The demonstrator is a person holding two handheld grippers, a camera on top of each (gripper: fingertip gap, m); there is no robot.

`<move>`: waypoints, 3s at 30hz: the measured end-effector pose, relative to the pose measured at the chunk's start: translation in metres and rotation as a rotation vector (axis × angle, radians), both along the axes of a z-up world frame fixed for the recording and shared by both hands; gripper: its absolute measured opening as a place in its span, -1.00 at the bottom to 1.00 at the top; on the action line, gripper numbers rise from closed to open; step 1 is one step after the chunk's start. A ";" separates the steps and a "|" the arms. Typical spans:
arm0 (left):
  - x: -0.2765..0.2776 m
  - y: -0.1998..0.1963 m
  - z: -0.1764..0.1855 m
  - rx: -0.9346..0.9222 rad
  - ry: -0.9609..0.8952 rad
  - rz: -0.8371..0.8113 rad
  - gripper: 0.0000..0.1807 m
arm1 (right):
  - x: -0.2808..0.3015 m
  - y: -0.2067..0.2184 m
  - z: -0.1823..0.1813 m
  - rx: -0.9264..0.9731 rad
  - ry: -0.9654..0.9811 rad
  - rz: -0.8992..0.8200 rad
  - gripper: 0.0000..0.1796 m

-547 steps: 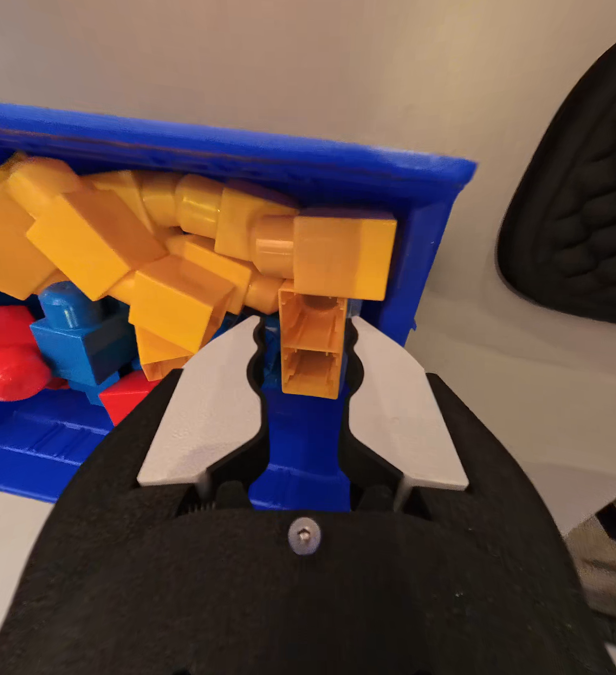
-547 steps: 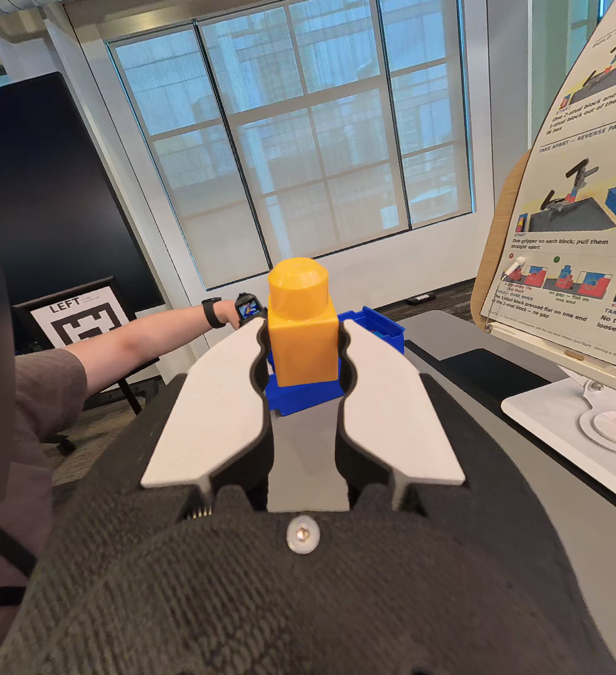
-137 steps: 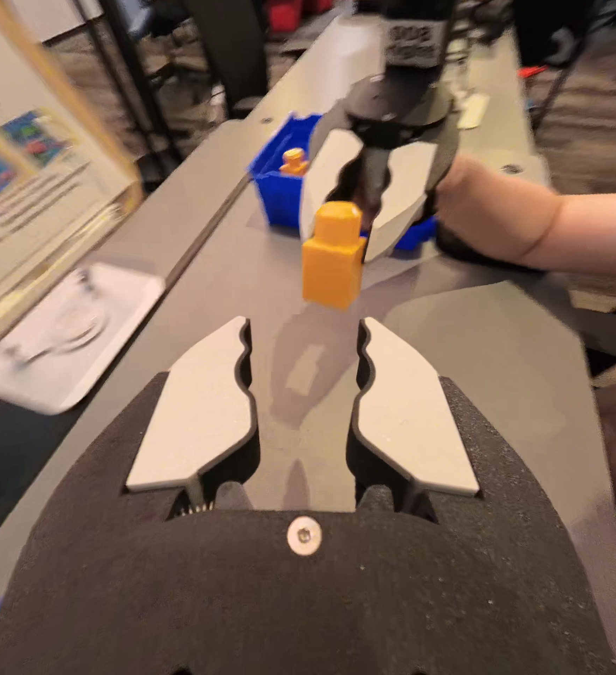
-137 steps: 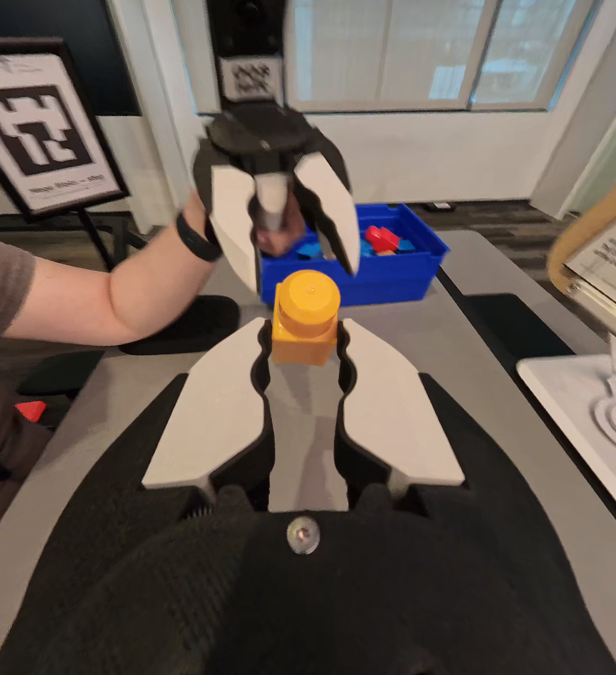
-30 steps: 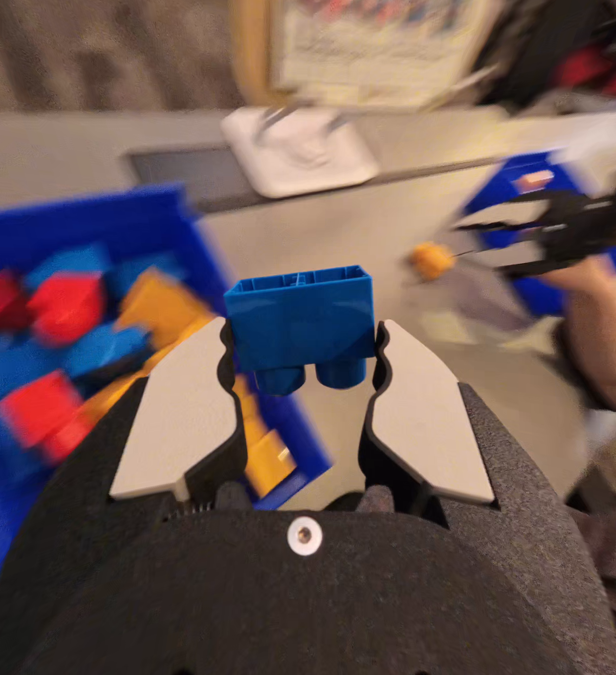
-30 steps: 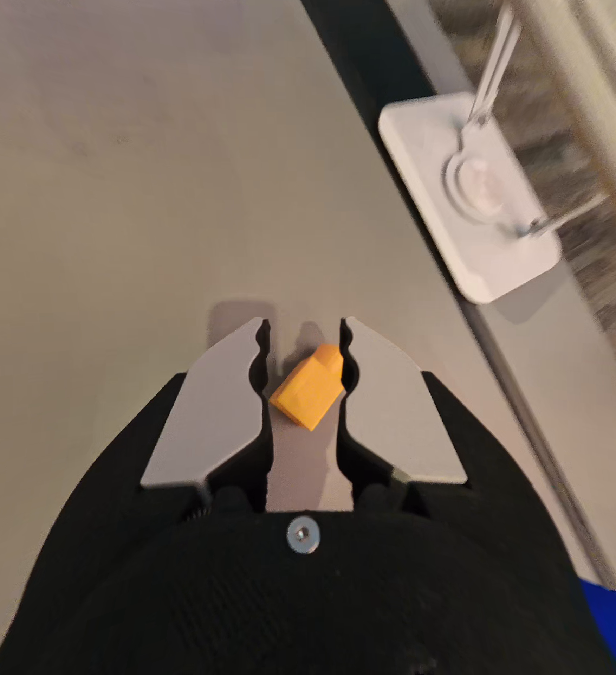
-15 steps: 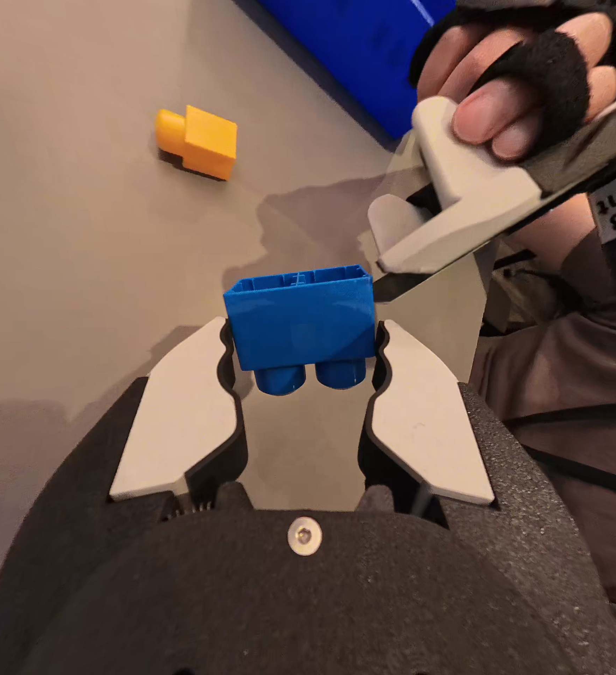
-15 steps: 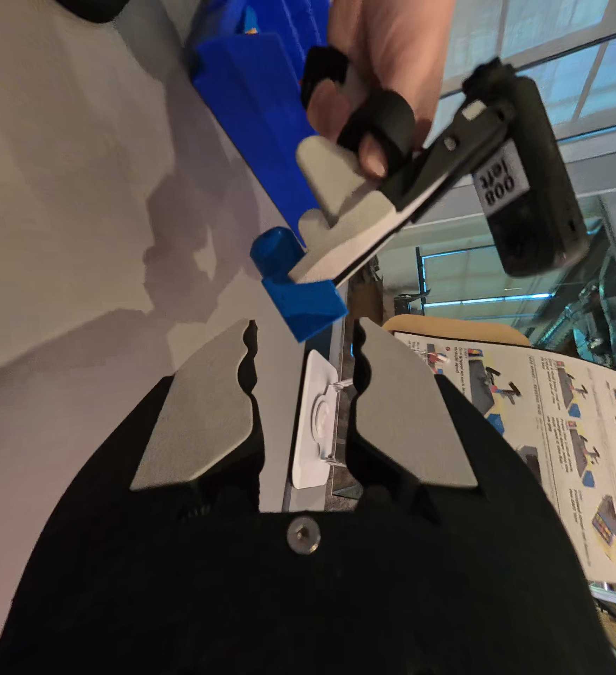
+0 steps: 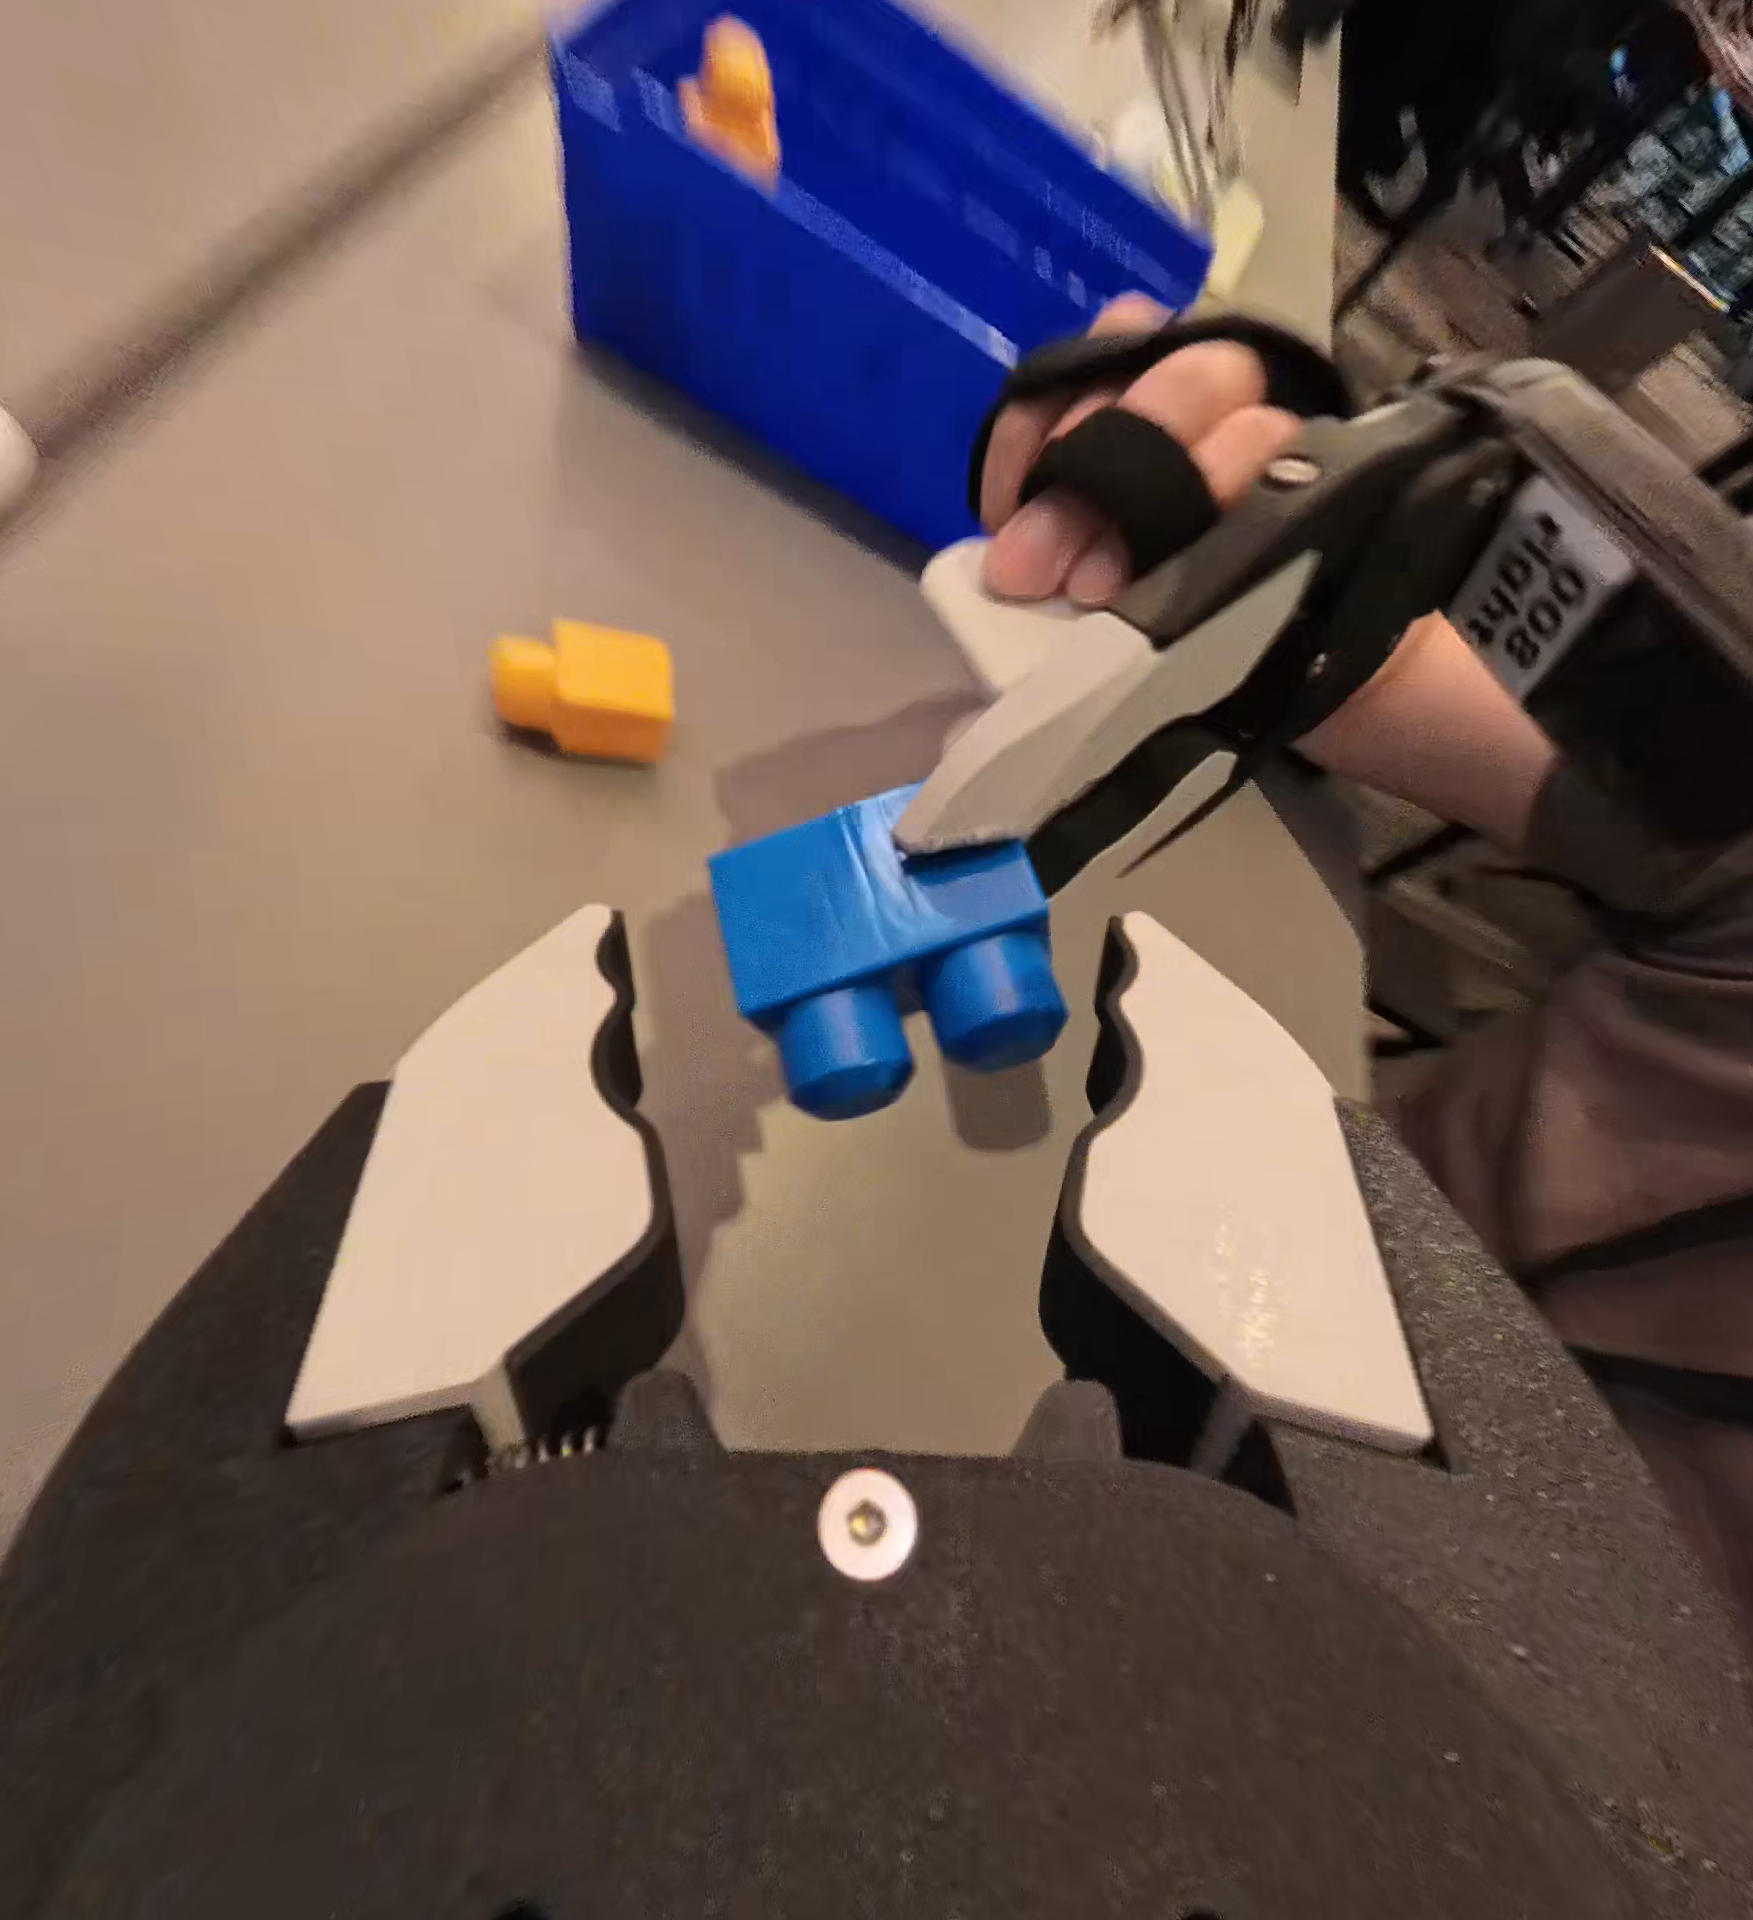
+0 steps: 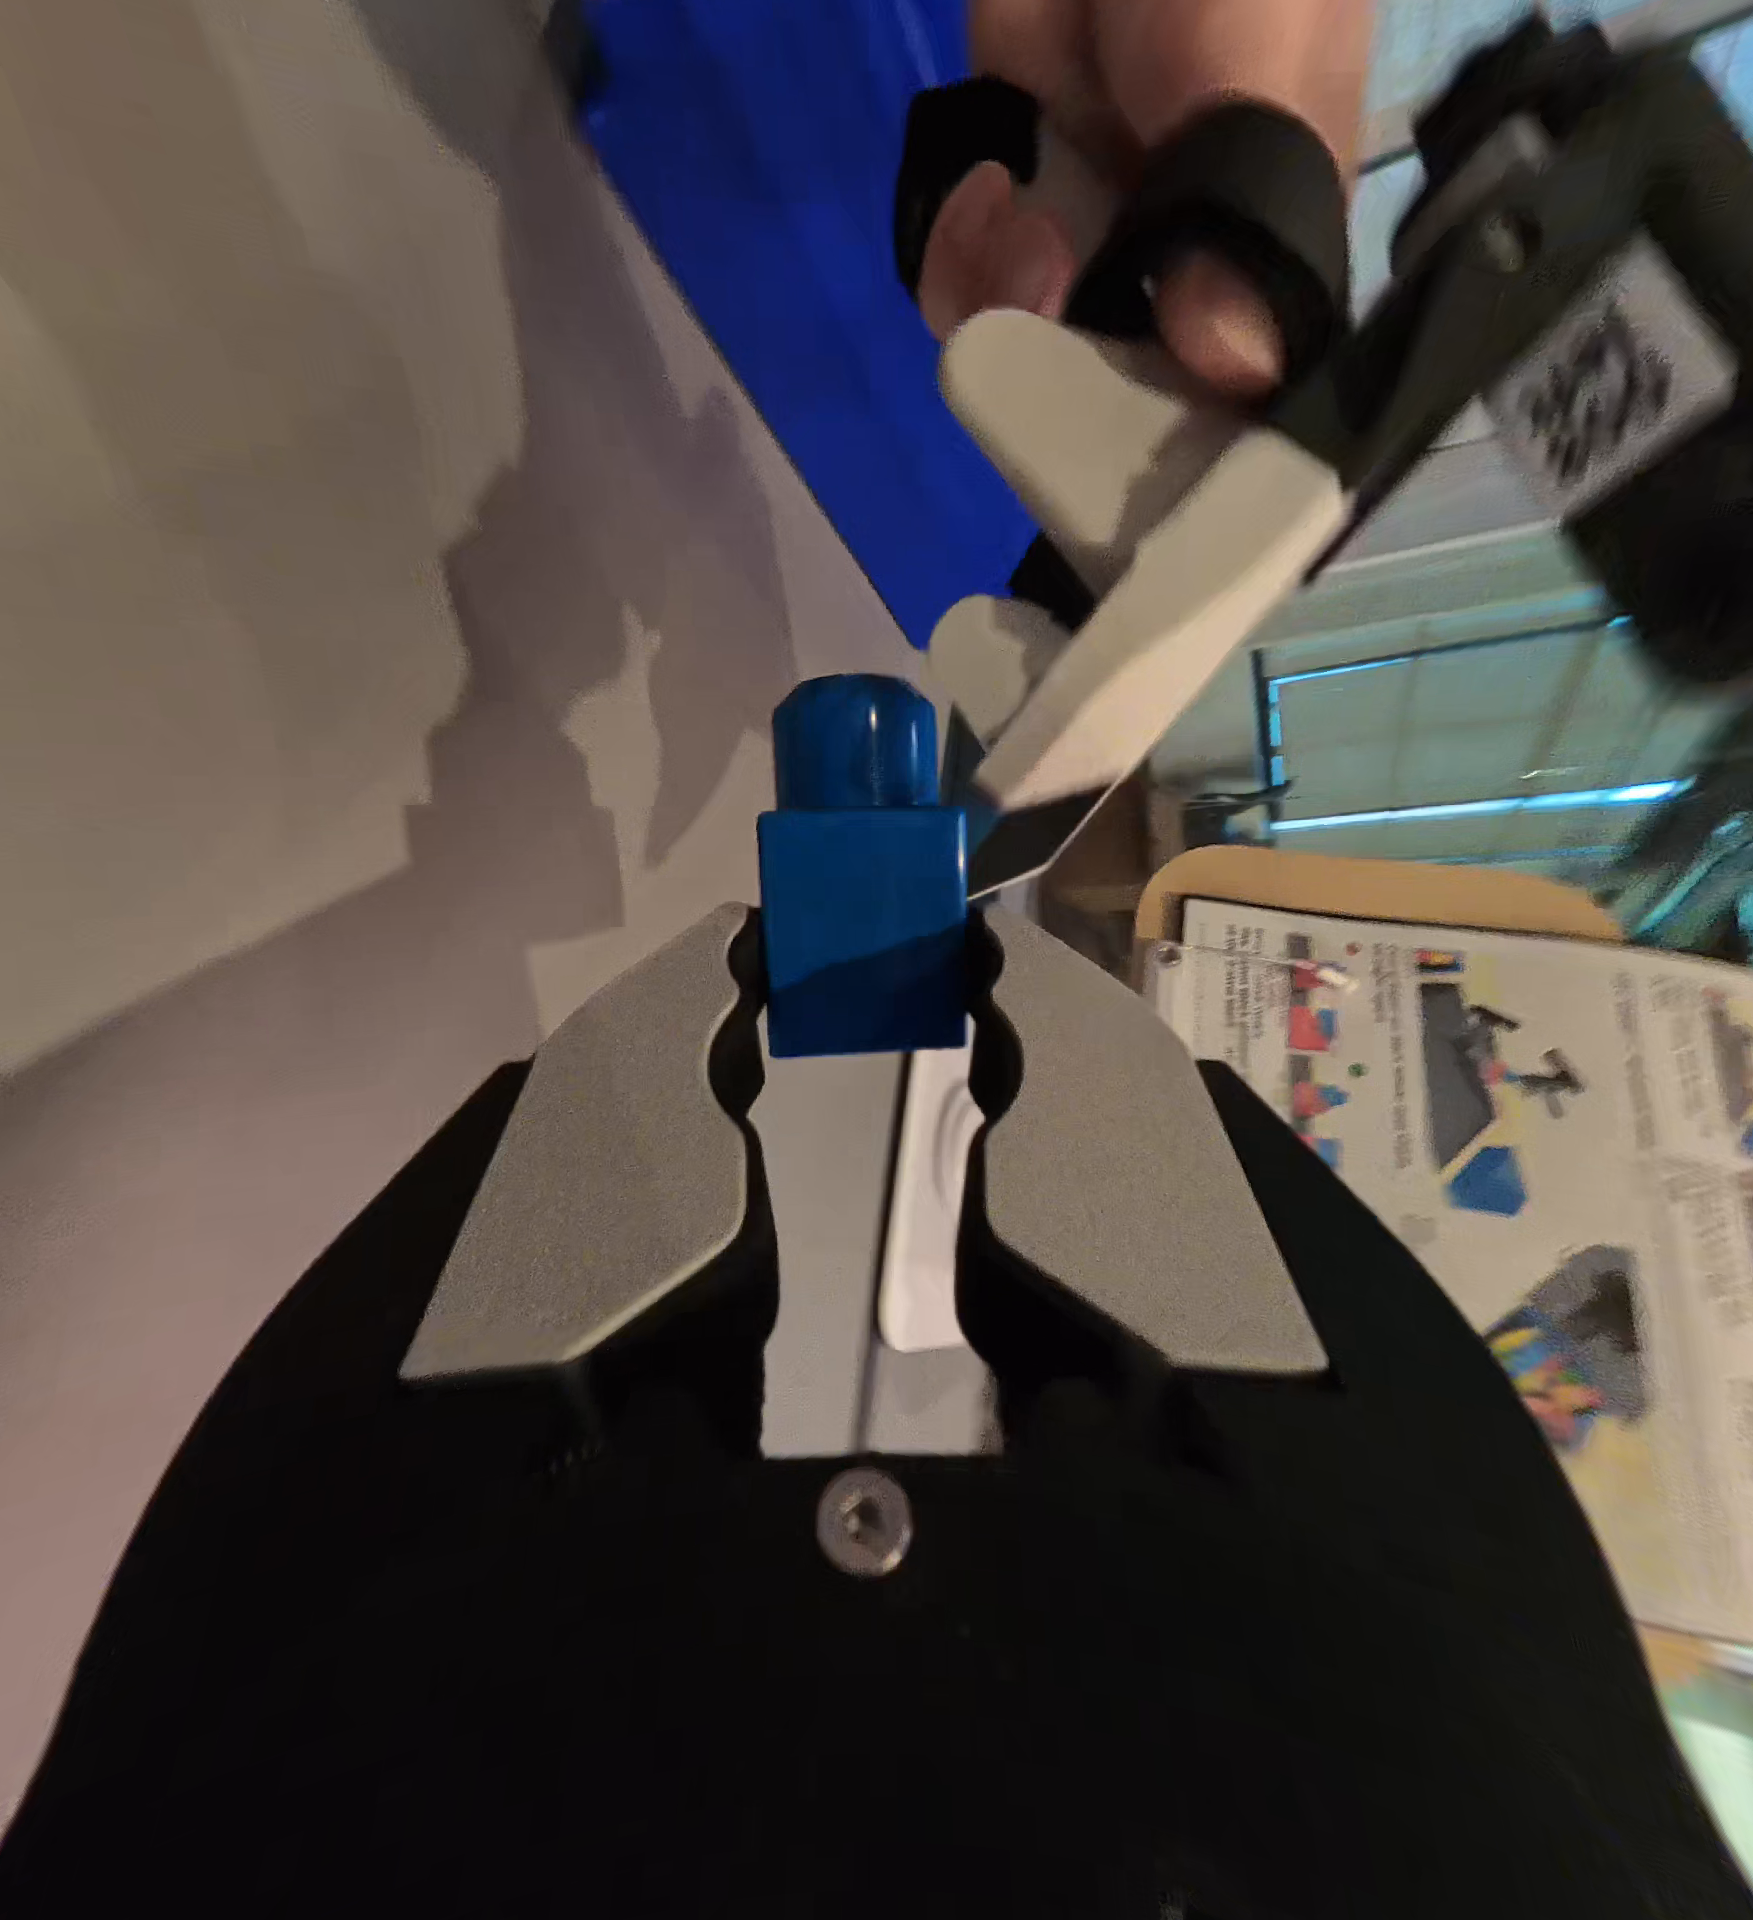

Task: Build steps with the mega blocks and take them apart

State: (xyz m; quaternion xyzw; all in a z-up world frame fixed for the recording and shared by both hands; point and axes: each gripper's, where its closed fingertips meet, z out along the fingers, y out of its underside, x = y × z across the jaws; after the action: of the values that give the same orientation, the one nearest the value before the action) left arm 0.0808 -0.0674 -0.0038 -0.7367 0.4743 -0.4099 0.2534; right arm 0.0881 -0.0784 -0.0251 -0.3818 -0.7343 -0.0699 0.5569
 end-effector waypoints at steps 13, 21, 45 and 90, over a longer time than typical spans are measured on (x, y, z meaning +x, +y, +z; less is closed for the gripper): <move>0.012 -0.002 0.073 0.503 -0.443 0.044 -0.19 | 0.020 0.006 0.098 -1.140 0.930 0.224 -0.59; 0.031 -0.005 0.078 0.389 -0.620 0.039 -0.43 | 0.025 0.004 0.108 -1.105 1.053 0.326 -0.59; -0.025 0.040 0.086 0.518 -0.469 0.272 -0.60 | 0.103 0.107 0.021 -0.880 0.734 -0.664 -0.25; -0.020 0.045 0.066 0.458 -0.284 0.282 -0.60 | 0.128 0.105 -0.132 -1.124 -0.020 -1.228 -0.59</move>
State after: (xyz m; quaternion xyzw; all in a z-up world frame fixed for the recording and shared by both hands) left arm 0.0607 -0.0228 0.0625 -0.6543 0.4073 -0.3521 0.5311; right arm 0.2161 0.0269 -0.1570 -0.9350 -0.3259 0.0126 0.1395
